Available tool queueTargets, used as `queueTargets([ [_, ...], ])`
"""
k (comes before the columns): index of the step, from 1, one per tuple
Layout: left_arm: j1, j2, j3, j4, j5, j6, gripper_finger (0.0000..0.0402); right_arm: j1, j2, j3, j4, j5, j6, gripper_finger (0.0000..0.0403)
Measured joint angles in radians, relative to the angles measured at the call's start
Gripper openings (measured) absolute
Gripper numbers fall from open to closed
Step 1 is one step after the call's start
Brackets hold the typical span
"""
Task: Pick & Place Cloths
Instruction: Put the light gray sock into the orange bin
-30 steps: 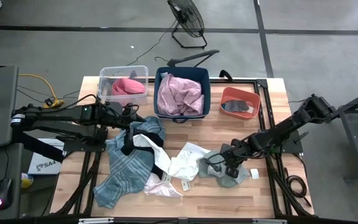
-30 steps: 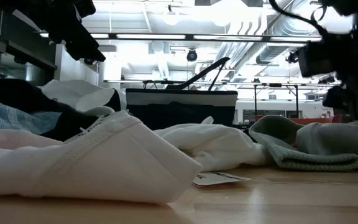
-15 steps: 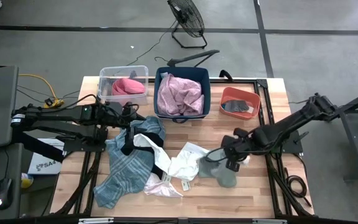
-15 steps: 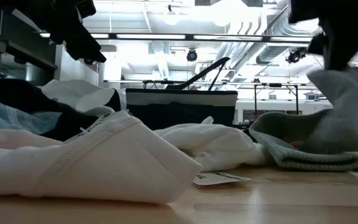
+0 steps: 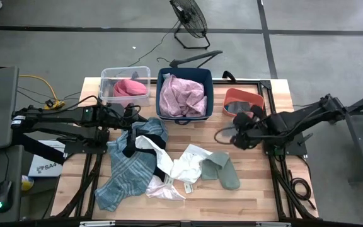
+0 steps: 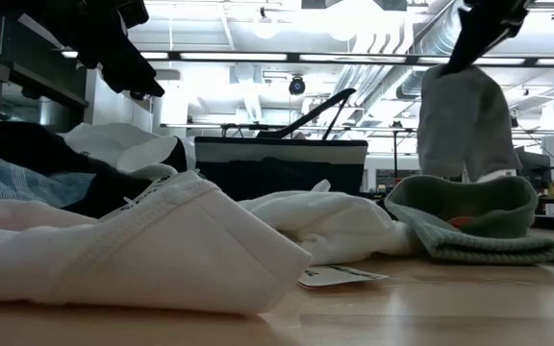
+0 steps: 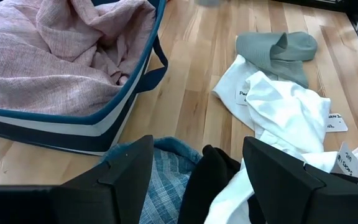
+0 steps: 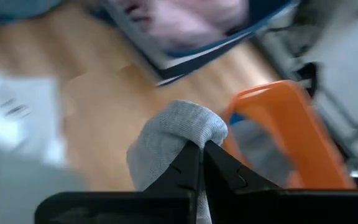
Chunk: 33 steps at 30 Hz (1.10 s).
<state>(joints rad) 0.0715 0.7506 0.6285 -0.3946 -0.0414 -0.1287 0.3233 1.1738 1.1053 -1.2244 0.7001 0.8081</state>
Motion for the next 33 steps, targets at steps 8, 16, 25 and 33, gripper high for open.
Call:
queueTargets([
  [8,0.0,0.0,0.0,0.0,0.0,0.0,0.0243,-0.172,-0.034,0.0,-0.033,0.178,-0.067,0.0004],
  [16,0.0,0.0,0.0,0.0,-0.001,0.0,0.0243,-0.353,-0.037,0.0,-0.023,0.272,-0.227,0.0004],
  [25,0.0,0.0,0.0,-0.001,-0.001,0.0,0.0243,-0.531,-0.037,-0.004,0.071,0.2,-0.367,0.0004],
  [33,0.0,0.0,0.0,-0.001,-0.001,0.0,0.0243,-0.677,-0.037,-0.079,0.128,0.078,-0.264,0.0004],
])
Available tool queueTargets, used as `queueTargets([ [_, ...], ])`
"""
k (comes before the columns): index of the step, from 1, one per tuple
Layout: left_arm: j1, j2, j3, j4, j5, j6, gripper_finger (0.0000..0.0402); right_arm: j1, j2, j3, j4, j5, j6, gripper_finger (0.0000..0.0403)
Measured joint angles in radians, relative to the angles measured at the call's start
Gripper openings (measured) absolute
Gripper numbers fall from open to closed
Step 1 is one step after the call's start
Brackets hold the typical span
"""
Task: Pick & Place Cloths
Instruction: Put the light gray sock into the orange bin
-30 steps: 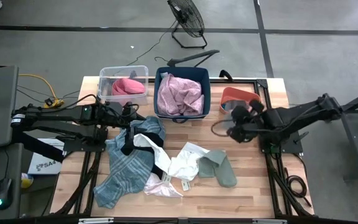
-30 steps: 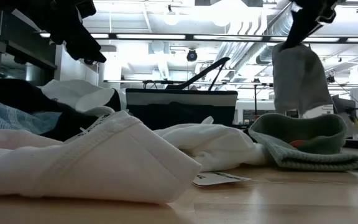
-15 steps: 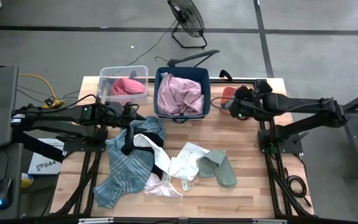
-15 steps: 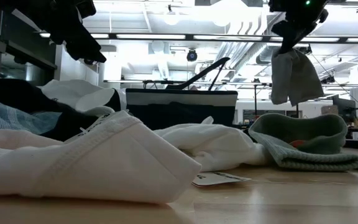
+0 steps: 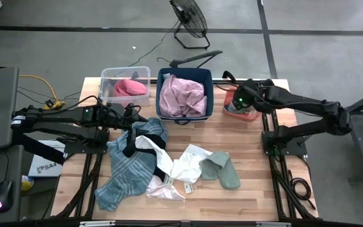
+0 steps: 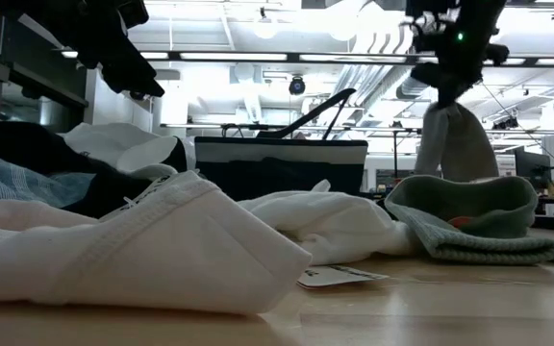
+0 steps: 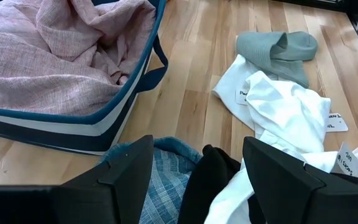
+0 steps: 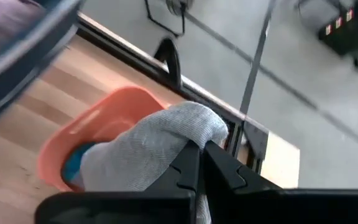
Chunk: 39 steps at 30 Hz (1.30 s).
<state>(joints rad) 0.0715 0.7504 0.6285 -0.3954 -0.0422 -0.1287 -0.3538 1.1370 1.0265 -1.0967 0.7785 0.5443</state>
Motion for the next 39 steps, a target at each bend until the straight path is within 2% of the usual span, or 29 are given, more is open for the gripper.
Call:
queueTargets([
  [5,0.0,0.0,0.0,-0.006,0.0,0.0,0.0243,-0.064,0.0,-0.075,0.06,-0.035,0.009,0.0004],
  [12,0.0,0.0,0.0,-0.005,0.0,0.0,0.0243,-0.14,0.0,-0.182,0.23,-0.145,0.016,0.0004],
  [20,0.0,0.0,0.0,-0.005,0.0,0.0,0.0243,-0.239,0.001,-0.276,0.333,-0.273,0.189,0.0004],
  [25,0.0,0.0,0.0,-0.005,0.0,0.0,0.0243,-0.282,0.042,-0.321,0.412,-0.376,0.238,0.0004],
  [39,0.0,0.0,0.0,-0.02,0.0,0.0,0.0243,-0.335,0.292,-0.356,0.546,-0.372,0.249,0.0004],
])
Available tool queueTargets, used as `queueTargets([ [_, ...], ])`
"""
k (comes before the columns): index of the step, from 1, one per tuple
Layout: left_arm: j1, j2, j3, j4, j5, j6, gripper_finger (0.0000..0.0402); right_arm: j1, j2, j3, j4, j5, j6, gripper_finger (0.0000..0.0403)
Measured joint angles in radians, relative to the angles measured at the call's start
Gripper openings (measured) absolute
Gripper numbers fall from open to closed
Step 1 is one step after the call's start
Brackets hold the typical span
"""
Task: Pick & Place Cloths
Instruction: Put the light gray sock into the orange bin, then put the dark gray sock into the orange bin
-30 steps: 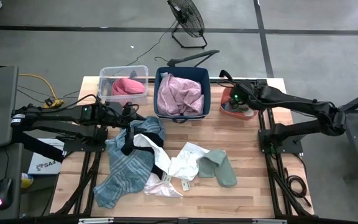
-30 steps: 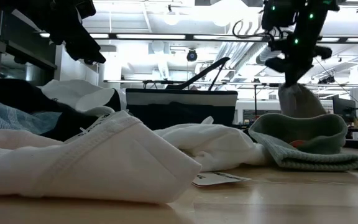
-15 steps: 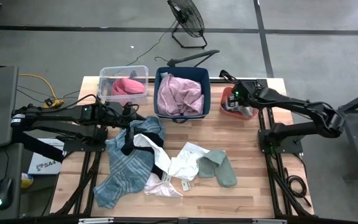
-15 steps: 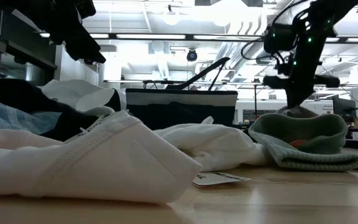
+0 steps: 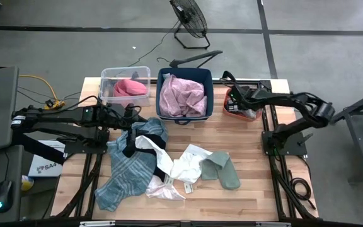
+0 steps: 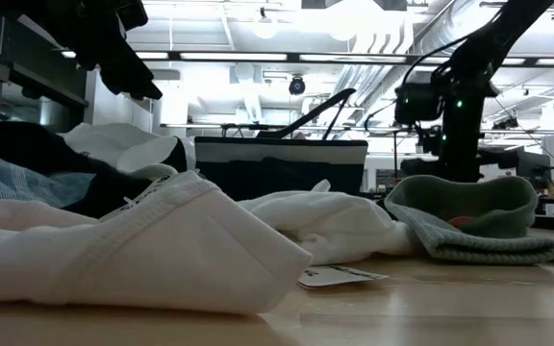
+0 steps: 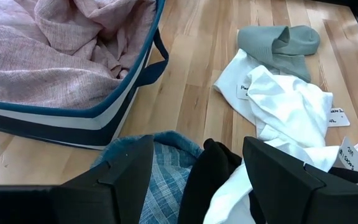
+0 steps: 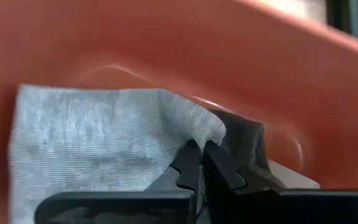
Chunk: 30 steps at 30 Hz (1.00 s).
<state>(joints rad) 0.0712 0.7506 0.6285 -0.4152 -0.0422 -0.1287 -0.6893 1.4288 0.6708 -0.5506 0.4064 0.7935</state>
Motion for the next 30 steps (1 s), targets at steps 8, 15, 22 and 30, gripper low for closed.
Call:
queueTargets([
  [8,0.0,0.0,0.0,-0.001,0.0,0.0,0.0243,0.002,0.049,0.0,0.013,0.014,0.032,0.0013],
  [15,0.0,0.0,0.0,-0.002,0.0,0.0,0.0243,0.017,0.002,0.0,0.017,0.011,-0.008,0.0097],
  [22,0.0,0.0,0.0,-0.002,0.0,0.0,0.0243,0.017,-0.08,0.001,0.016,0.022,-0.008,0.0206],
  [30,0.0,0.0,0.0,-0.002,0.0,0.0,0.0243,0.017,-0.232,0.001,0.007,-0.083,-0.006,0.024],
])
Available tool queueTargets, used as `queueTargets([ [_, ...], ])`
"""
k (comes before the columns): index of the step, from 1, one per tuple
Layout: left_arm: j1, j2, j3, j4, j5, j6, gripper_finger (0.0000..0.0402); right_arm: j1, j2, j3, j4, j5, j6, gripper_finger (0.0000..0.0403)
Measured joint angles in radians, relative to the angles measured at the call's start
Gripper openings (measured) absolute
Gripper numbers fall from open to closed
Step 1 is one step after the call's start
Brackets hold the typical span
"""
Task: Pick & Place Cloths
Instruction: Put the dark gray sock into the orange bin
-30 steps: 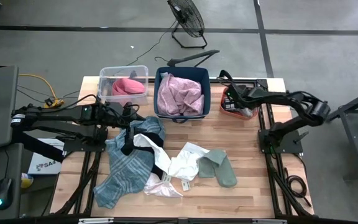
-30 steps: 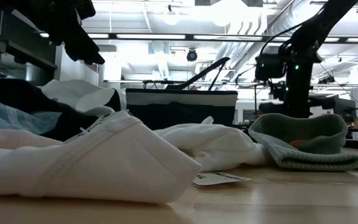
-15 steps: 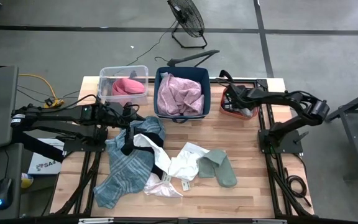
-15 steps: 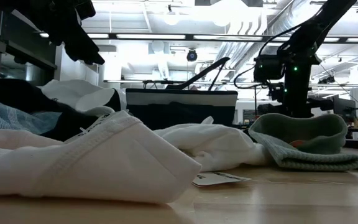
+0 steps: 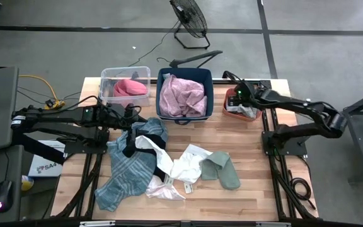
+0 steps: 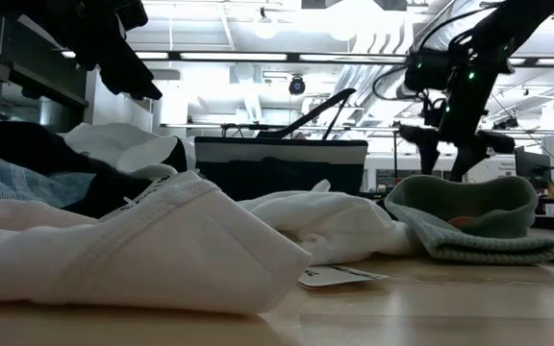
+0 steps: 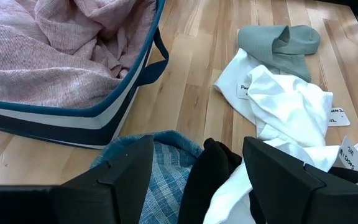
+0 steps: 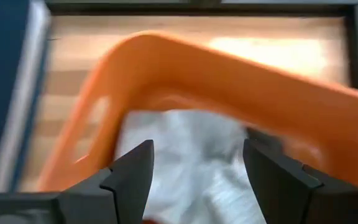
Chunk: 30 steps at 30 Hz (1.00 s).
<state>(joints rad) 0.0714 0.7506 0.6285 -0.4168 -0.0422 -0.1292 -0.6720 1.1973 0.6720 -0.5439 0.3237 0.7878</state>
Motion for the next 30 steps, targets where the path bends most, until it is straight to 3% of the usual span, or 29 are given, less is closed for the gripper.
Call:
queueTargets([
  [7,0.0,0.0,0.0,-0.001,0.0,-0.007,0.0243,0.085,-0.109,0.0,-0.024,-0.207,-0.101,0.024],
  [17,0.0,0.0,0.0,-0.004,0.0,-0.007,0.0243,0.413,-0.145,0.0,-0.029,-0.363,-0.274,0.024],
  [25,0.0,0.0,0.0,-0.003,0.0,-0.007,0.0243,0.677,-0.143,0.0,-0.031,-0.377,-0.312,0.024],
  [30,0.0,0.0,0.0,-0.003,0.0,-0.007,0.0243,0.817,-0.143,0.0,-0.045,-0.362,-0.451,0.024],
])
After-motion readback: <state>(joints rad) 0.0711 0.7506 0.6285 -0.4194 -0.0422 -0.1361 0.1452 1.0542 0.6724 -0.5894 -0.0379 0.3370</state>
